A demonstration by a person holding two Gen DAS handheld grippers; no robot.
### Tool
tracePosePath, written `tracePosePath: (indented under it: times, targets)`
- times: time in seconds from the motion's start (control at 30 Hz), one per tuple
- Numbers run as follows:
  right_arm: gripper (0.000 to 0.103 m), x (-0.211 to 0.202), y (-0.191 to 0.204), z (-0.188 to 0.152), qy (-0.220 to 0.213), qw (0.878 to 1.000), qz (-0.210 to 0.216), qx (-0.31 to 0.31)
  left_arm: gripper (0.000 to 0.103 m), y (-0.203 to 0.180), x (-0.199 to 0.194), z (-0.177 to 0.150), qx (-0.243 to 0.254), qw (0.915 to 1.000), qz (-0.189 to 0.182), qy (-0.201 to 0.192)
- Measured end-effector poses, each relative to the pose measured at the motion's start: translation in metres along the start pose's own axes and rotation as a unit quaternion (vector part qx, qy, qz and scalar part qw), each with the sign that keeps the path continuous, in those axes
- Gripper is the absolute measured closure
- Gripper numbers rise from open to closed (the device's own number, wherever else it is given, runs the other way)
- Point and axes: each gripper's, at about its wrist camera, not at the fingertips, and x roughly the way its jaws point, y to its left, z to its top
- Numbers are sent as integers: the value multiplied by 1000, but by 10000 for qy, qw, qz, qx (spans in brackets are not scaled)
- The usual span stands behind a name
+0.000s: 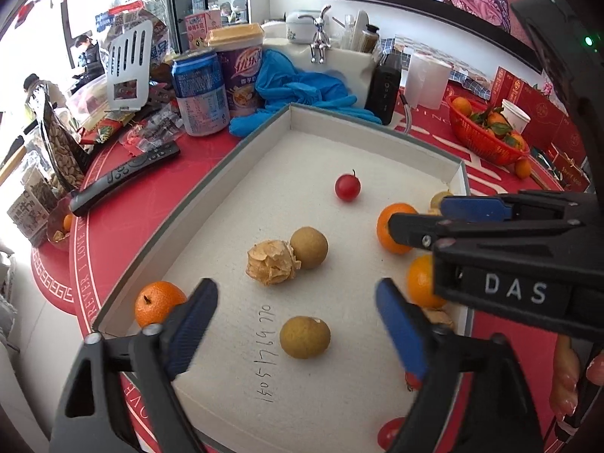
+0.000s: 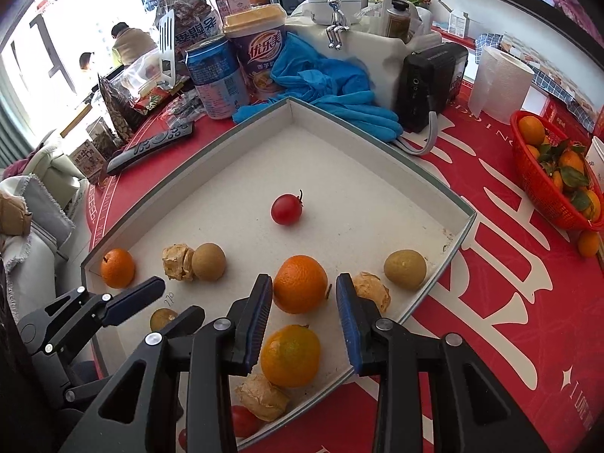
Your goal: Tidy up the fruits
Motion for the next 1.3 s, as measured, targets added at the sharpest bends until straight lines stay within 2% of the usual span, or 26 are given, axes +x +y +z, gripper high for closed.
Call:
tracePosePath:
  times: [0.07,0.13,0.23,0.3,0.33,0.4,0.53,0.67,0.73,0.83,1.0,1.3]
  targets:
    - [20,-4,0,3,-27,9999,-131,1,7,1,-7,8,-127,9998,-30,-129]
    - [14,-10,1,7,-85,9996,-271,-36,0,0,-9,20,-185,9998,-57,-91]
    - [14,-22,-4,13,-171,9989,-424,88,0,-3,-3,40,-204,9995,-172,158]
    - [5,-29,-12,17,-150,9976,-614,285,0,-4,2,49,-212,9992,-244,242]
    - [0,-32,-15,18,-168,9966,-735,346,0,-5,3,51,-194,9987,-410,225]
    - [0,-37,-21,19,-164,9958,-784,453,0,-5,7,48,-160,9987,-421,227]
    - [0,-39,-23,19,39,9956,-754,555,0,-4,16,41,16,9975,-449,547]
    - [0,-33,-14,14,246,9922,-1167,372,0,-2,14,37,6,9988,-249,425]
    - [0,-30,-10,13,307,9913,-1251,282,0,-3,13,35,42,9991,-130,403]
    - [0,-26,-3,13,404,9907,-1287,168,0,-4,15,33,46,9987,-190,462]
    - [0,-25,7,13,382,9871,-1557,-49,0,-10,18,31,145,9988,-38,457]
    - [0,-24,9,11,434,9889,-1424,41,0,-12,18,30,181,9988,-20,452]
